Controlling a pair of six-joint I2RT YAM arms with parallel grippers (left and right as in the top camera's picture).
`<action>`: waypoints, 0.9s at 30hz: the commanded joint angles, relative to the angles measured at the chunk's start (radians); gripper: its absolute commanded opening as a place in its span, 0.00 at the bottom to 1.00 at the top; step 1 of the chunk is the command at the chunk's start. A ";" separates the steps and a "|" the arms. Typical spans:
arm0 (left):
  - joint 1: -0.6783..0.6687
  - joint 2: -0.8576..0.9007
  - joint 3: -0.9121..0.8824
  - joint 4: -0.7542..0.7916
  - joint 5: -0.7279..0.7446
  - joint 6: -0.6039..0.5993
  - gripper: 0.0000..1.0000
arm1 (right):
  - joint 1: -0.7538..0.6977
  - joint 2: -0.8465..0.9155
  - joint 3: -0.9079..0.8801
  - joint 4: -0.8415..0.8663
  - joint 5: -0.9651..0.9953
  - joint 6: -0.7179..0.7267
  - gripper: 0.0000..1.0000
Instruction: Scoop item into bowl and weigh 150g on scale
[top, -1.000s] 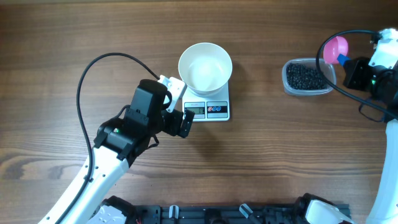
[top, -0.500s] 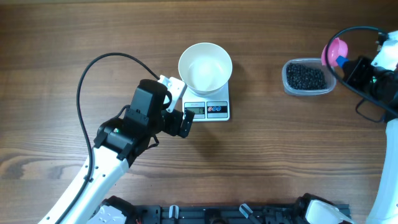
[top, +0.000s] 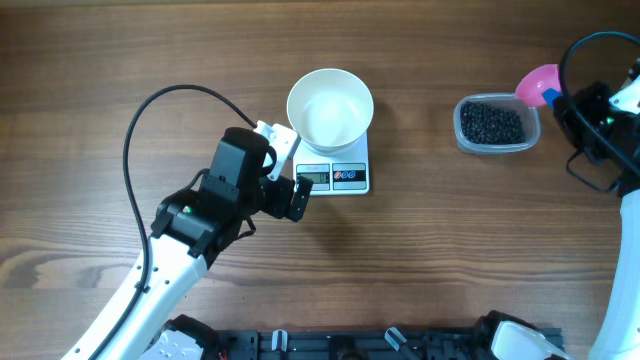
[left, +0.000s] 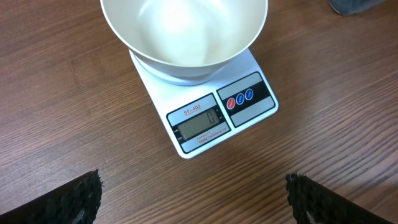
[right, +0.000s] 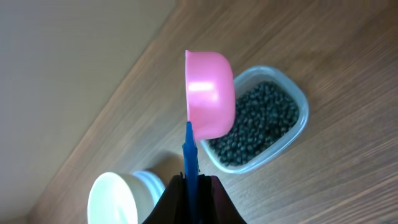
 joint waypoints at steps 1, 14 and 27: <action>0.001 -0.011 0.001 0.003 0.019 0.020 1.00 | -0.005 0.001 0.023 0.010 0.096 -0.045 0.04; 0.001 -0.011 0.001 0.003 0.019 0.020 1.00 | -0.005 0.001 0.023 0.060 0.240 -0.527 0.05; 0.001 -0.011 0.001 0.003 0.019 0.020 1.00 | -0.005 0.016 0.023 0.114 0.199 -0.666 0.04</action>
